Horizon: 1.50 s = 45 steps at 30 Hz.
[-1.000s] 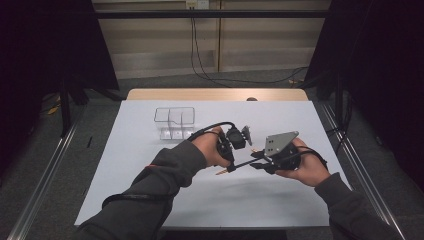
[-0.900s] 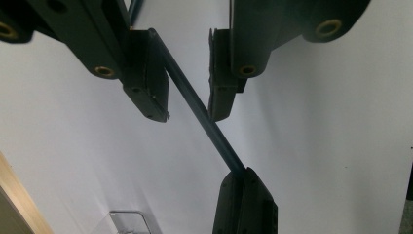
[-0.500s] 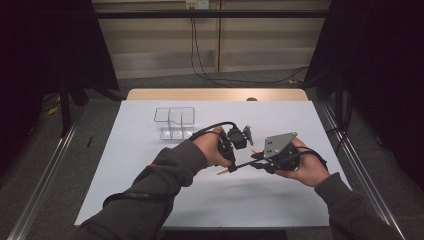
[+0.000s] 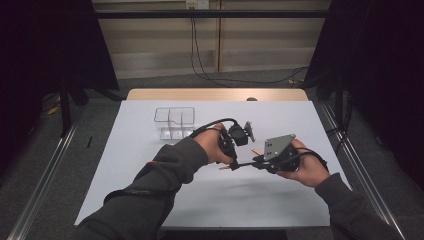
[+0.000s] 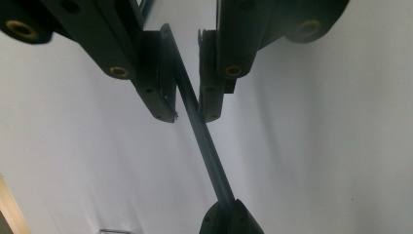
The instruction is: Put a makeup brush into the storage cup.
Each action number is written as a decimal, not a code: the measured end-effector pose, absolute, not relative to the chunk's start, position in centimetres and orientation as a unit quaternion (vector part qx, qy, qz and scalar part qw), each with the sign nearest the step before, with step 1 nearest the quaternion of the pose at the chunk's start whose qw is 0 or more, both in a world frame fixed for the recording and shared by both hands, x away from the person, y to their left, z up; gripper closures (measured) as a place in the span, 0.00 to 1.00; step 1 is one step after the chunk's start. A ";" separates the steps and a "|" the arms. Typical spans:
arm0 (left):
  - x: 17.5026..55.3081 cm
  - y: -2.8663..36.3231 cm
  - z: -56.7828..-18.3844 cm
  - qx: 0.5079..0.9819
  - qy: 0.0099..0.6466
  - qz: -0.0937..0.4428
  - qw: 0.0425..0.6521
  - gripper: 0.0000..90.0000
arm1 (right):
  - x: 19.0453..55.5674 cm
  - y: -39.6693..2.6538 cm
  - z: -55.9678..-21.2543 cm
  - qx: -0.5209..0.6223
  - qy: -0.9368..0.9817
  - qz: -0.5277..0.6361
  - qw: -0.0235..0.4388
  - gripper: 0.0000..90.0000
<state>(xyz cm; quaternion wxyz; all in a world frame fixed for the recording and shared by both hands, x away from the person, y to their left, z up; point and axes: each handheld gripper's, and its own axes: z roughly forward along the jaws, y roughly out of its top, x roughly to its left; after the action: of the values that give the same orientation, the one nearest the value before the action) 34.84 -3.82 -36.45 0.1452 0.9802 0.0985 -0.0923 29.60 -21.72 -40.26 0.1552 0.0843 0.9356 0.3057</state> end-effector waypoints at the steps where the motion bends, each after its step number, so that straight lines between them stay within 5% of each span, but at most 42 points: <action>1: 34.8 -3.9 -36.4 0.980 0.100 -0.092 0.147 0.93 | 29.6 -21.7 -40.3 0.081 0.936 0.305 0.153 0.87; 11: 35.0 -4.2 -36.2 0.979 0.095 -0.097 0.150 0.93 | 29.7 -22.1 -40.8 0.092 0.936 0.306 0.144 0.88; 22: 35.3 -4.3 -36.3 0.981 0.097 -0.092 0.141 0.93 | 29.6 -22.0 -40.3 0.091 0.934 0.310 0.150 0.77; 45: 35.4 -4.2 -35.2 0.972 0.097 -0.101 0.187 0.93 | 29.7 -21.8 -40.3 0.088 0.935 0.311 0.147 0.91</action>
<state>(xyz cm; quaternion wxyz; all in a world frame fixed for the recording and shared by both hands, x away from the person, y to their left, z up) 35.39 -4.15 -35.17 0.1873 0.9722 0.0971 -0.1012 29.65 -21.85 -40.32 0.1471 0.0880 0.9348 0.3110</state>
